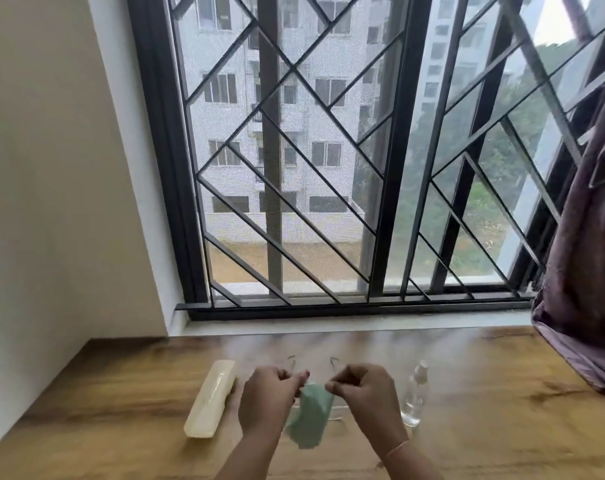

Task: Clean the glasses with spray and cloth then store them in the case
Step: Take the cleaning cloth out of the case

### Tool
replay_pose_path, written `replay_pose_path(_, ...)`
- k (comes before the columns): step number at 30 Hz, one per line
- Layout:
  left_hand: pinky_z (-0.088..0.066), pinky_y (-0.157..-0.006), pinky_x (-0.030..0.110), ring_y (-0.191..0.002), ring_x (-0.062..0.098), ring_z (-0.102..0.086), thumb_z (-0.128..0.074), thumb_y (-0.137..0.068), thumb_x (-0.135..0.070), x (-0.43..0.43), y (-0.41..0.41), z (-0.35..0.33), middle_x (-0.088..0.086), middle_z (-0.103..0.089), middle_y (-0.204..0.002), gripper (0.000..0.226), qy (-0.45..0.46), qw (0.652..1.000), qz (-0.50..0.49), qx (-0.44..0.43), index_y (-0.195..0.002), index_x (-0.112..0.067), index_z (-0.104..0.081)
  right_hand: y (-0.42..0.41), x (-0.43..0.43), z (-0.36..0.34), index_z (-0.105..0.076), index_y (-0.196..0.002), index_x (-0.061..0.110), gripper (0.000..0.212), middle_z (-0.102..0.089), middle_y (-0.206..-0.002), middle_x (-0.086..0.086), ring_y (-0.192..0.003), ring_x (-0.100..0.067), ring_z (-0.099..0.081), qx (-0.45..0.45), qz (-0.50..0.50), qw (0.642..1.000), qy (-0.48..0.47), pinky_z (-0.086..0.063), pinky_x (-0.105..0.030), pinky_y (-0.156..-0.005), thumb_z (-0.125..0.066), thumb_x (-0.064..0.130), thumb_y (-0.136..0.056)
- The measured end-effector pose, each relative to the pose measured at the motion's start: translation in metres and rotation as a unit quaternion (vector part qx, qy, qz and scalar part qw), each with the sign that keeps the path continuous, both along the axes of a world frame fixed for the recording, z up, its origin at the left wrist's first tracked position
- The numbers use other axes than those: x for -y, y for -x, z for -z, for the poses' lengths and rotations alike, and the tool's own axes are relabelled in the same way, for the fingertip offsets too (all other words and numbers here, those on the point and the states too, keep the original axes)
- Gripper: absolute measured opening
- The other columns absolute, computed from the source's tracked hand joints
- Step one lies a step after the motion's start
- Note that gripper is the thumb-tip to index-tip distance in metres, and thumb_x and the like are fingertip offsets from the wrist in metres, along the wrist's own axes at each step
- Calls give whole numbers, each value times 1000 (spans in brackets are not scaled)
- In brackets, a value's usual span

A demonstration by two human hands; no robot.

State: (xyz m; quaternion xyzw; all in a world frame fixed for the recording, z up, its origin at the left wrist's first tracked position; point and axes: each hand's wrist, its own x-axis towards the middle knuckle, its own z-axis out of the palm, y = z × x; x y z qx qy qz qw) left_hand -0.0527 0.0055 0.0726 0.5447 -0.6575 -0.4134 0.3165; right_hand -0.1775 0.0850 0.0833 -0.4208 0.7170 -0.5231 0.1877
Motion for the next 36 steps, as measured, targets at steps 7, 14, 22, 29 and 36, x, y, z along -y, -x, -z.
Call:
replay_pose_path(7, -40, -68, 21, -88, 9, -61, -72, -73, -26, 1, 5, -2, -12, -63, -93, 24, 100, 994, 32, 0, -53, -14, -66, 9, 1, 7, -57, -56, 14, 28, -55, -53, 5, -59, -12, -52, 59, -15, 998, 2, -45, -35, -62, -66, 0, -78)
replay_pose_path(14, -39, -53, 33, -54, 16, -47, -61, -70, -30, -10, 9, -12, 3, -51, -55, 25, 49, 966, 123, -220, -58, -9, -53, 16, -9, -14, -59, -69, 11, 20, -65, -58, -7, -53, -24, -65, 280, -86, 955, 38, -53, -31, -47, -59, 4, -87)
replay_pose_path(22, -43, -55, 20, -58, 8, -53, -84, -47, -35, -26, 13, -45, -11, -57, -59, 56, -48, 943, 268, -189, -98, -23, -62, 35, -25, -35, -65, -68, 10, 6, -59, -60, -8, -48, -15, -58, 429, -183, 875, 129, -52, -24, -46, -63, 5, -71)
replay_pose_path(29, -41, -45, 20, -46, 12, -51, -82, -63, -27, -39, 16, -76, 2, -57, -55, 25, -61, 912, 327, -238, -61, -15, -61, 51, -33, -32, -58, -75, 8, 7, -57, -60, -11, -48, -19, -56, 473, -196, 840, 177, -52, -28, -48, -65, 8, -72)
replay_pose_path(36, -41, -55, 21, -59, 9, -51, -80, -61, -25, -47, 21, -94, -4, -63, -65, 16, 17, 890, 385, -244, -68, -18, -68, 40, -32, -22, -69, -78, 5, 44, -70, -78, -23, -67, -31, -68, 500, -257, 808, 175, -58, -40, -63, -91, 30, -49)
